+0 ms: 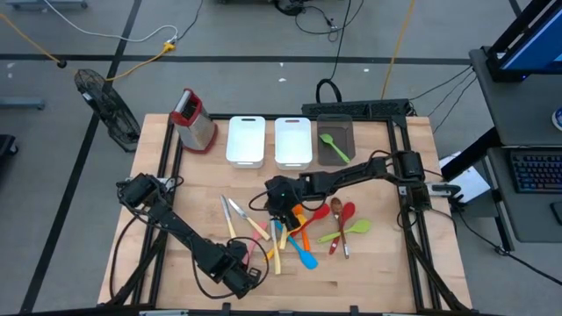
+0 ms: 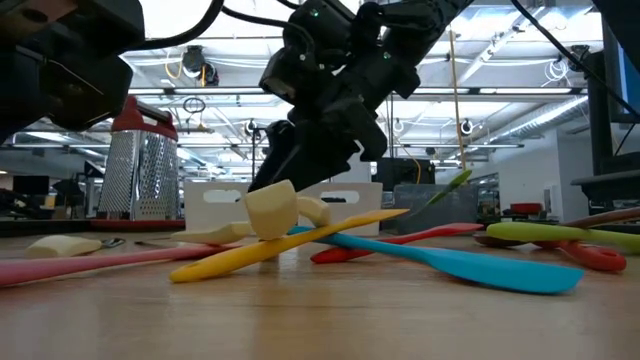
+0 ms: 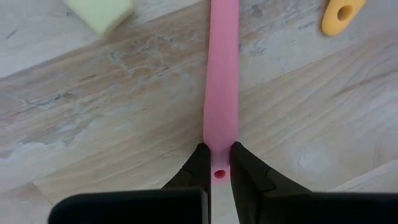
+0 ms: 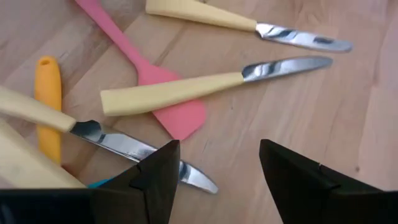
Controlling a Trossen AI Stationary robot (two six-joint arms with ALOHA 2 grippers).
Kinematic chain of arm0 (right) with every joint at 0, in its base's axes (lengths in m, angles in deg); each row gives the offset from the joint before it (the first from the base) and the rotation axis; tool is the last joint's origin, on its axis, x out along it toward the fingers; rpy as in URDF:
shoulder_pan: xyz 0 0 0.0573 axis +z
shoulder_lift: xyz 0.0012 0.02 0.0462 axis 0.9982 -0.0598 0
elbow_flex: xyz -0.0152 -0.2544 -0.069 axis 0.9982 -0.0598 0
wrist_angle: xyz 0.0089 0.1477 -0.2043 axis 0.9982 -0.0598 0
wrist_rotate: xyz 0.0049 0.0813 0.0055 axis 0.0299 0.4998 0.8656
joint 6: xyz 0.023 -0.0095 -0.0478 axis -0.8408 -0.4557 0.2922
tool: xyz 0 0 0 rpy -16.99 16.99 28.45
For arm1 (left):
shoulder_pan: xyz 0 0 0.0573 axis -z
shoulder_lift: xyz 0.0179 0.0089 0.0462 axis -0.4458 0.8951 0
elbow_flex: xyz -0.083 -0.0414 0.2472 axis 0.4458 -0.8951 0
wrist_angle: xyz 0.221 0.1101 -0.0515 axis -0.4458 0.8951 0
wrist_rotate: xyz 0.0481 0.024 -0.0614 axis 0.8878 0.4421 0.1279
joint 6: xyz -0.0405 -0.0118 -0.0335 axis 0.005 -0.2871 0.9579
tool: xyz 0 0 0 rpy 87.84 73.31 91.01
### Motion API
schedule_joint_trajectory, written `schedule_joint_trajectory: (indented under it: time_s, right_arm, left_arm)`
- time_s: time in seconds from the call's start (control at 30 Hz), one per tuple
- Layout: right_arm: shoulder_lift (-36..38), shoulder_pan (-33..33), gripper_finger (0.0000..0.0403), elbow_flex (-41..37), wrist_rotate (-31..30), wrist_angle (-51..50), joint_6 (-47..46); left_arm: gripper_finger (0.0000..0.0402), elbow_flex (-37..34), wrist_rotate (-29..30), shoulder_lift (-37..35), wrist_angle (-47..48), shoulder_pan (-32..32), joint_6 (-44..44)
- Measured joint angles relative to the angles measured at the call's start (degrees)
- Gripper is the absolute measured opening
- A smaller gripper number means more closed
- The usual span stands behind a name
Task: Pick & Place Kitchen Items
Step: Put the pink spatula into the black bin
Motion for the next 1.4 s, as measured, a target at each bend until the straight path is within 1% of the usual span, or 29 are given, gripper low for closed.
schedule_joint_trajectory:
  time_s: [0.27, 0.37, 0.47, 0.53, 0.63, 0.87, 1.0, 1.13, 1.23, 1.4]
  right_arm:
    - [-0.01, 0.1, 0.0217, -0.02, 0.09, 1.39, 6.93]
    - [-1.13, 0.3, 0.0217, -0.02, 0.11, 4.06, 7.42]
    - [-2.51, 1.17, 0.0217, -0.13, 0.07, 4.2, 7.94]
    - [-3.8, 1.98, 0.0217, -0.11, -0.47, 4.38, 9.7]
    - [-4.71, 3.06, 0.0217, -0.11, -4.13, 4.45, 11.11]
    - [-4.9, 3.67, 0.0217, -0.09, -4.61, 4.78, 12.38]
    - [-4.9, 3.69, 0.0217, -0.09, -5.91, 4.77, 14.35]
    - [-4.9, 3.48, 0.0217, -0.09, -6.08, 4.89, 14.48]
    - [-4.9, 2.98, 0.0217, 0.11, -6.22, 4.86, 12.45]
    - [-4.9, 1.51, 0.0217, 4.11, -6.1, 1.85, 9.72]
  left_arm:
    - [0.0024, 0.0, 1.18, 0.0, -0.02, 0.07, 1.87]
    - [0.0026, 0.0, 1.49, 0.0, -0.02, 0.07, 2.36]
    - [0.0026, 0.0, 1.63, 0.0, -0.02, 0.07, 2.69]
    - [0.0024, 0.0, 1.85, 0.0, -0.05, 0.07, 2.72]
    - [0.0024, 0.0, 2.01, 0.0, -0.34, 0.07, 2.95]
    - [0.0023, 0.0, 3.19, 0.0, -1.02, 0.07, 3.78]
    - [0.0028, -0.02, 3.52, 0.0, -1.24, 0.07, 4.2]
    - [0.0031, -0.02, 3.84, 0.0, -1.3, 0.07, 4.36]
    - [0.0031, -0.02, 4.6, 0.0, -1.35, 0.07, 4.84]
    - [0.0032, -0.04, 6.45, 0.0, -1.27, 0.0, 5.28]
